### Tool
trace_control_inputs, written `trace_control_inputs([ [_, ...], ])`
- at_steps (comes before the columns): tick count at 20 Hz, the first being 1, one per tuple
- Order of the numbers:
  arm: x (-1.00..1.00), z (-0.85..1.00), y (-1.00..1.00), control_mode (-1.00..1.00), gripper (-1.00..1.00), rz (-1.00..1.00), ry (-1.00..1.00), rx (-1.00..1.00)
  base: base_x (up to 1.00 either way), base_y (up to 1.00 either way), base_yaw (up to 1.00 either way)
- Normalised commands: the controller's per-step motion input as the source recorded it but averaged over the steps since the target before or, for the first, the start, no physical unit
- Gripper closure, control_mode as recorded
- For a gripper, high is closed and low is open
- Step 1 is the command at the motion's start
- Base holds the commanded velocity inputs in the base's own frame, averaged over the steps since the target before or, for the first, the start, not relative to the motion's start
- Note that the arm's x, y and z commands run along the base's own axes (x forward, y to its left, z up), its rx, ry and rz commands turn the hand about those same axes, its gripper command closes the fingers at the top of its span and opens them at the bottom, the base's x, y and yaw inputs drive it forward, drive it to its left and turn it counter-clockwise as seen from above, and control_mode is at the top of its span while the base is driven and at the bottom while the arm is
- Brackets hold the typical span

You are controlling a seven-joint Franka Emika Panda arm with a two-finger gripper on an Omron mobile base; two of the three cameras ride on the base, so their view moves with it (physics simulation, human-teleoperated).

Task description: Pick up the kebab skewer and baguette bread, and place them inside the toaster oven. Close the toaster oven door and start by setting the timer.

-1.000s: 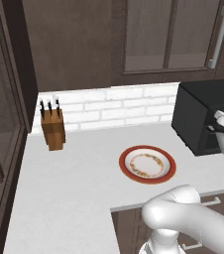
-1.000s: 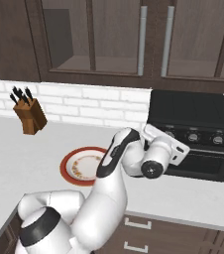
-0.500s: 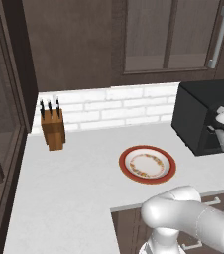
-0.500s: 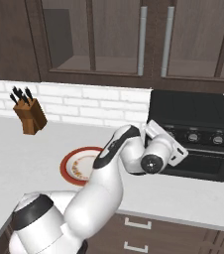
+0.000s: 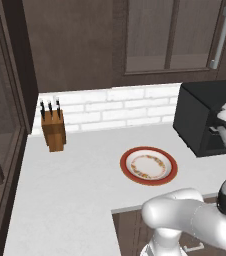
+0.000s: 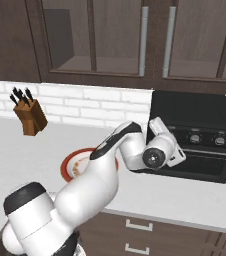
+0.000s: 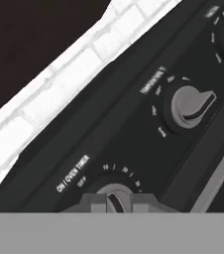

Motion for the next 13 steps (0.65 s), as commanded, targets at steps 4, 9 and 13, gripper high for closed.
trace_control_inputs([
  [4,-0.26,-0.21,0.1,-1.0,1.0,-0.06,0.04,0.28,0.0,0.0,0.0],
  [9,-0.25,-0.29,0.18,-1.0,1.0,-0.04,0.02,0.27,0.0,0.0,0.0],
  [13,-0.21,-0.34,0.28,-1.0,1.0,-0.02,0.0,0.25,0.0,0.0,0.0],
])
